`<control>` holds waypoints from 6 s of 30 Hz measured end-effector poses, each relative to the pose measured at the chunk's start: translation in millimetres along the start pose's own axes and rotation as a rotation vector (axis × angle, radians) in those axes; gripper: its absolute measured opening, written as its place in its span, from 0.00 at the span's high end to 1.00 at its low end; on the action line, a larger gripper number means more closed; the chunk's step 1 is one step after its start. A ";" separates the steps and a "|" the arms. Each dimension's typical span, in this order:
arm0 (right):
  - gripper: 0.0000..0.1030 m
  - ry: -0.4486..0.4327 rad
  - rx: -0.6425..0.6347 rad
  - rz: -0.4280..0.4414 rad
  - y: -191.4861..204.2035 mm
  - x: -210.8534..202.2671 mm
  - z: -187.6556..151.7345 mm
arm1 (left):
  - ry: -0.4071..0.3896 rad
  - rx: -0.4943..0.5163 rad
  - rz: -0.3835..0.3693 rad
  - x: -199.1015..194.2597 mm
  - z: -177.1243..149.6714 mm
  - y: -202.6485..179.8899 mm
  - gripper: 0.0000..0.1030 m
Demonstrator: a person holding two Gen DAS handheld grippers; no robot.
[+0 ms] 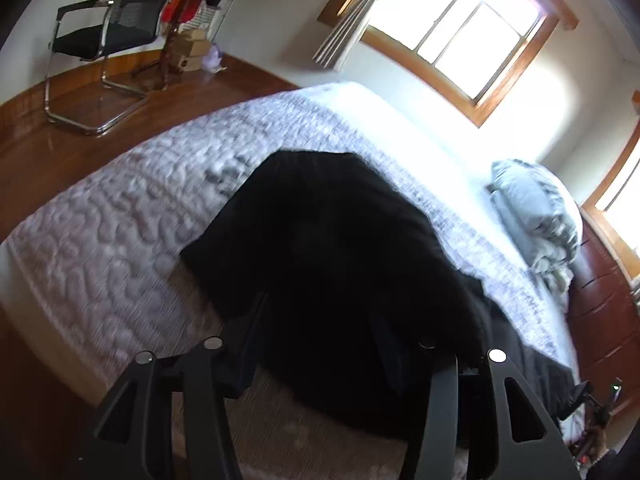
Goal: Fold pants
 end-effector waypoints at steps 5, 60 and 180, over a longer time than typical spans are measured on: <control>0.37 0.062 -0.098 -0.073 11.9 8.9 -31.3 | 0.129 -0.256 0.015 6.1 -24.4 41.0 0.19; 0.85 0.386 0.739 0.526 -6.9 18.8 -64.9 | 0.214 -0.168 0.017 54.6 -74.9 -122.3 0.04; 0.89 0.014 0.397 0.260 -20.5 -38.8 25.0 | 0.301 -0.268 -0.055 92.3 -78.2 -136.1 0.04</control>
Point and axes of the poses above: each gripper's, at about its wrist camera, not at the fingertips, and x roughly the way its jaws point, y to its left, z to its top, the point moved 3 cm from there along x, roughly the way its jaws point, and after that the axes turned 13 degrees about y, right-handed, at the moved point
